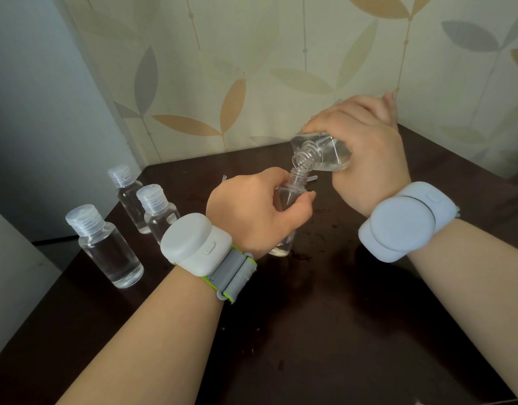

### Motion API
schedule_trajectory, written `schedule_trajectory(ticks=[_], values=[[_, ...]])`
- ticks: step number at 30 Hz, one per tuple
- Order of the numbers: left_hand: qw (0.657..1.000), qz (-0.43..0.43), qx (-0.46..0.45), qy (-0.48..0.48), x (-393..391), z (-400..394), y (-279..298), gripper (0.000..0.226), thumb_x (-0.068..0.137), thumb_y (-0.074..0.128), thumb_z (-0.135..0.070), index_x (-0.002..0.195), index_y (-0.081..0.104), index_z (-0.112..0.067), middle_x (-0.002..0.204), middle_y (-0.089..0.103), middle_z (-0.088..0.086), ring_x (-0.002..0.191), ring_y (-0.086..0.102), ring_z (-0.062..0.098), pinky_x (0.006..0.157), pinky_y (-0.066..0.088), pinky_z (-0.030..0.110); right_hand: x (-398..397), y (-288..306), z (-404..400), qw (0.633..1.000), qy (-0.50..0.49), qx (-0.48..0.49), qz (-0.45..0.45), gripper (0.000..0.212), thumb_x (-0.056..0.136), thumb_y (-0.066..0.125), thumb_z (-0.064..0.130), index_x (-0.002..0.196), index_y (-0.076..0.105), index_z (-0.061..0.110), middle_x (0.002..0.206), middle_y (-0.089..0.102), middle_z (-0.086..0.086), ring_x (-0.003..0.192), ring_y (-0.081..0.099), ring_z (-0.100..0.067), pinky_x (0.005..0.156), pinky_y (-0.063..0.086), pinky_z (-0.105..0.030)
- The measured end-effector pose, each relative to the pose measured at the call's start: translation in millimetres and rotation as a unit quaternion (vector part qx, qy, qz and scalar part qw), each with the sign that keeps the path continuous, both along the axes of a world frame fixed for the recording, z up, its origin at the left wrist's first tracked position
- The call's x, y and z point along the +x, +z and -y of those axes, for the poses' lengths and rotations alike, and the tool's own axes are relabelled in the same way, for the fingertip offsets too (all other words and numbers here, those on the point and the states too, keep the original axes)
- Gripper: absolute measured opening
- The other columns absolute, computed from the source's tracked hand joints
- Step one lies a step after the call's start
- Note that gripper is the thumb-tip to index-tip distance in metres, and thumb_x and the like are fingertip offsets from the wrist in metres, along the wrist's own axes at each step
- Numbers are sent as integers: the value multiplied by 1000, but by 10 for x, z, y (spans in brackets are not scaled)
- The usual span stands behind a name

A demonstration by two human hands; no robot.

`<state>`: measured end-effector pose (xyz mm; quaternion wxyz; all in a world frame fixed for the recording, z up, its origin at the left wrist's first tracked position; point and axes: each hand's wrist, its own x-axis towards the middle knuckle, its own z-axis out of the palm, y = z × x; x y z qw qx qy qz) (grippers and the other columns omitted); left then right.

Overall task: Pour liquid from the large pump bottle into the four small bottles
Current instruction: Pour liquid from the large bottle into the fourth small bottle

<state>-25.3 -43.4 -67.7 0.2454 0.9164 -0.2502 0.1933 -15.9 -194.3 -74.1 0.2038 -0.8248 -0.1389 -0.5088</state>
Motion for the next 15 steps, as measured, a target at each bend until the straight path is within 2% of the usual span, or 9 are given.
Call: schedule_trajectory(ticks=[15], values=[[1000, -1, -5, -1, 5, -5, -6, 48, 67, 39, -58, 89, 64, -23, 63, 64, -2, 68, 60, 16, 67, 45, 30, -13, 3, -7, 1000, 5, 2, -16, 43, 54, 66, -20, 85, 69, 10, 87, 66, -6, 99, 52, -39, 99, 20, -68]])
